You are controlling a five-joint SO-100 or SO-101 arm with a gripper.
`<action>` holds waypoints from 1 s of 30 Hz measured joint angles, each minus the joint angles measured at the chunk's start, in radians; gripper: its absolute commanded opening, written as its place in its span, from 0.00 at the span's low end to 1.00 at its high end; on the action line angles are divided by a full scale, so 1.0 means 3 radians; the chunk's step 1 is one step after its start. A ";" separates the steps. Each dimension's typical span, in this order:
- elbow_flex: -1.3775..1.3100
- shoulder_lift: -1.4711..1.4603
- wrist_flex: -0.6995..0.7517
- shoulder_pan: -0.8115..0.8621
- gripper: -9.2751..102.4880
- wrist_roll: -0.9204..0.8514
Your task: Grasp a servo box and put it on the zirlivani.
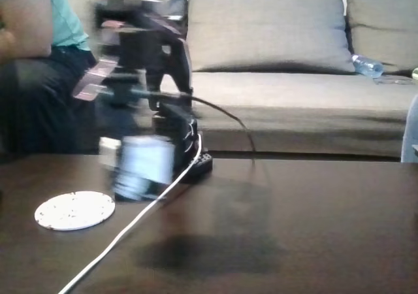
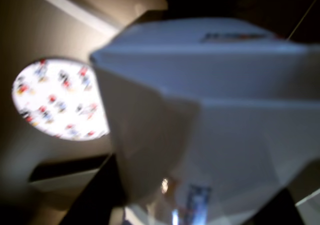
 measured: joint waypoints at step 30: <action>0.1565 0.0895 -0.0435 0.1815 0.21 -0.0194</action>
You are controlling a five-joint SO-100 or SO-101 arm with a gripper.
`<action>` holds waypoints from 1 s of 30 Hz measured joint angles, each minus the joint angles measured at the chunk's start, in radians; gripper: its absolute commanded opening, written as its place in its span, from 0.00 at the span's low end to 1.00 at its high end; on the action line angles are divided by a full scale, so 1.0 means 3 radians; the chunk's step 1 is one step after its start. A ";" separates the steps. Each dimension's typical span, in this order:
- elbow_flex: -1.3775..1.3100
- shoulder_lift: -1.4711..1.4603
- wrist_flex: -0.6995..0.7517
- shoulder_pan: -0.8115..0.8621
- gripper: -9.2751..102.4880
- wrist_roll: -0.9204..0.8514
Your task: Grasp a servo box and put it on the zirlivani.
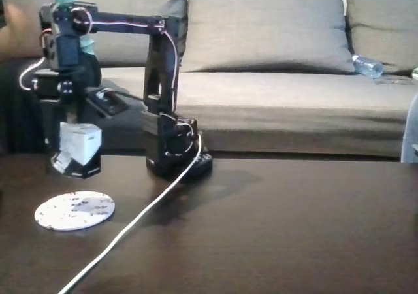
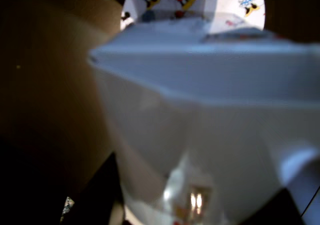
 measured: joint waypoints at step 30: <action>-0.0532 -0.0997 -0.0056 -0.0020 0.33 0.0092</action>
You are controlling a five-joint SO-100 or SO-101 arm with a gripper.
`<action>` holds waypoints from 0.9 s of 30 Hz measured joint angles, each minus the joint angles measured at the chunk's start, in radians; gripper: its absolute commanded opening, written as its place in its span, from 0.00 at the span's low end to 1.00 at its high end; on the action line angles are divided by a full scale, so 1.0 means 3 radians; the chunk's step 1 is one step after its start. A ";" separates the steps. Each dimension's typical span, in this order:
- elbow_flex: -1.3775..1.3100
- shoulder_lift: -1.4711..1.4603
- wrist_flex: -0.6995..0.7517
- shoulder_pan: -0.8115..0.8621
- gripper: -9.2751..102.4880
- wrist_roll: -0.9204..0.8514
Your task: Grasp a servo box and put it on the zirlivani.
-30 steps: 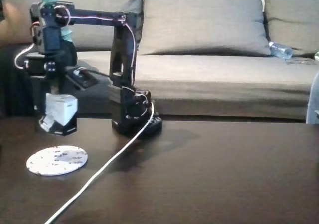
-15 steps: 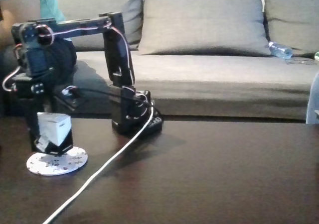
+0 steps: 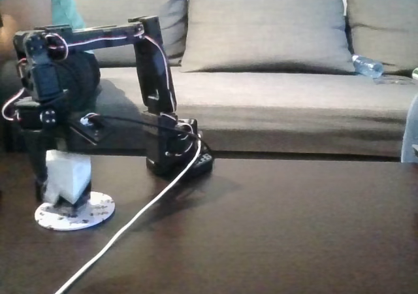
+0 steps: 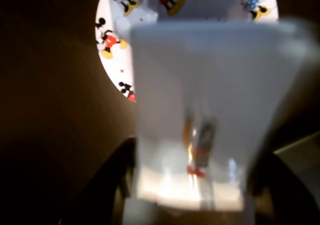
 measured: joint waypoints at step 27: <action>-0.0568 0.0327 0.0491 -0.0445 0.33 -0.0087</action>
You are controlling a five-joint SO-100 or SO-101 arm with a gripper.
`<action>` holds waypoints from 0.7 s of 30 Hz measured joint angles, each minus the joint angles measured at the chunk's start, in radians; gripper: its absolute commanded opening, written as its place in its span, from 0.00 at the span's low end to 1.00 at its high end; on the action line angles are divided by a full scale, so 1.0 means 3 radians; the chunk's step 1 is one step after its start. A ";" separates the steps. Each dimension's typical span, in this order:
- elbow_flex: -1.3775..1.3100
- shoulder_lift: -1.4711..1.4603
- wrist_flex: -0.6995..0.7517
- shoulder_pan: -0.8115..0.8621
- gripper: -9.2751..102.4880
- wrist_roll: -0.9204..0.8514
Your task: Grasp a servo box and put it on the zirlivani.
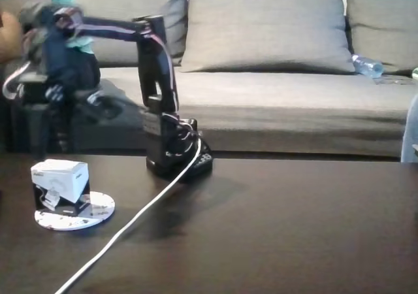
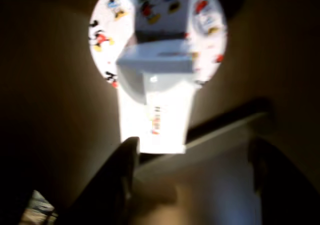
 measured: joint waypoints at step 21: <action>0.3477 0.2848 -0.2050 -0.2506 0.09 0.1396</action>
